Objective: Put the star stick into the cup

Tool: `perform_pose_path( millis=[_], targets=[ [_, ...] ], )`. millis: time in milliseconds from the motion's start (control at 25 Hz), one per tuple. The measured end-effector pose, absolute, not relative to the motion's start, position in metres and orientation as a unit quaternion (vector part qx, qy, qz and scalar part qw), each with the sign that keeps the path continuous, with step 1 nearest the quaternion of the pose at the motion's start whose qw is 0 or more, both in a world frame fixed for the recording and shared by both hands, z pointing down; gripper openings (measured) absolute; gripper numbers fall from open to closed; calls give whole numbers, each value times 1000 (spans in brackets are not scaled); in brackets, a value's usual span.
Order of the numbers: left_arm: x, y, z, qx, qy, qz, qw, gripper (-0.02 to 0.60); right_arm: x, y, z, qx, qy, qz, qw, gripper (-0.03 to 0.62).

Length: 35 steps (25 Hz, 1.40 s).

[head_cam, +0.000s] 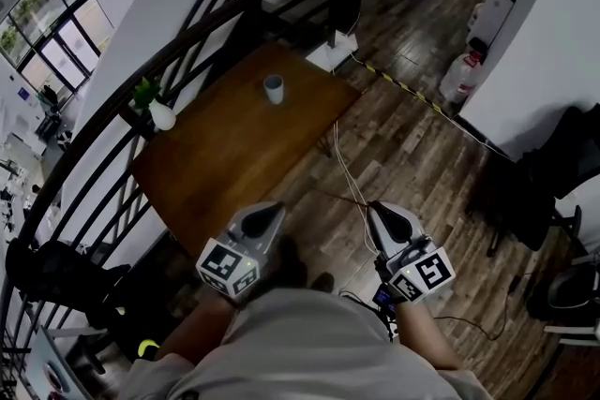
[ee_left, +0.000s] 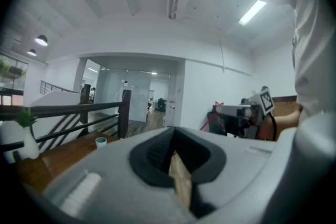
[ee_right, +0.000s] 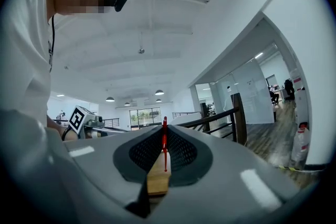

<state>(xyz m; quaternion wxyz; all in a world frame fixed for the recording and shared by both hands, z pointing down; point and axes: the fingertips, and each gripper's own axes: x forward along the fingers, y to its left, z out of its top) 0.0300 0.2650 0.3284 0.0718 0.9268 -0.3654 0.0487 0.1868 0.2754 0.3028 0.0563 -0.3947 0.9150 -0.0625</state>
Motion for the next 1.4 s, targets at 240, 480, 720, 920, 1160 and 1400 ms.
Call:
perform_pose_path(
  millis=[240, 480, 720, 920, 1160, 1400],
  targets=[
    [43, 223, 330, 929, -360, 40, 81, 3, 198, 241, 302, -401, 912, -64, 58, 25],
    [42, 184, 335, 932, -352, 39, 83, 3, 193, 200, 305, -405, 910, -70, 53, 25],
    [11, 124, 340, 929, -356, 29, 91, 3, 159, 140, 308, -397, 914, -69, 46, 25],
    [-37, 64, 339, 927, -365, 40, 78, 3, 112, 75, 297, -390, 918, -60, 47, 25],
    [-82, 3, 326, 927, -365, 39, 78, 3, 63, 10, 276, -386, 920, -50, 54, 25],
    [-100, -40, 330, 925, -368, 40, 87, 3, 39, -38, 284, -372, 925, -63, 53, 25]
  ],
)
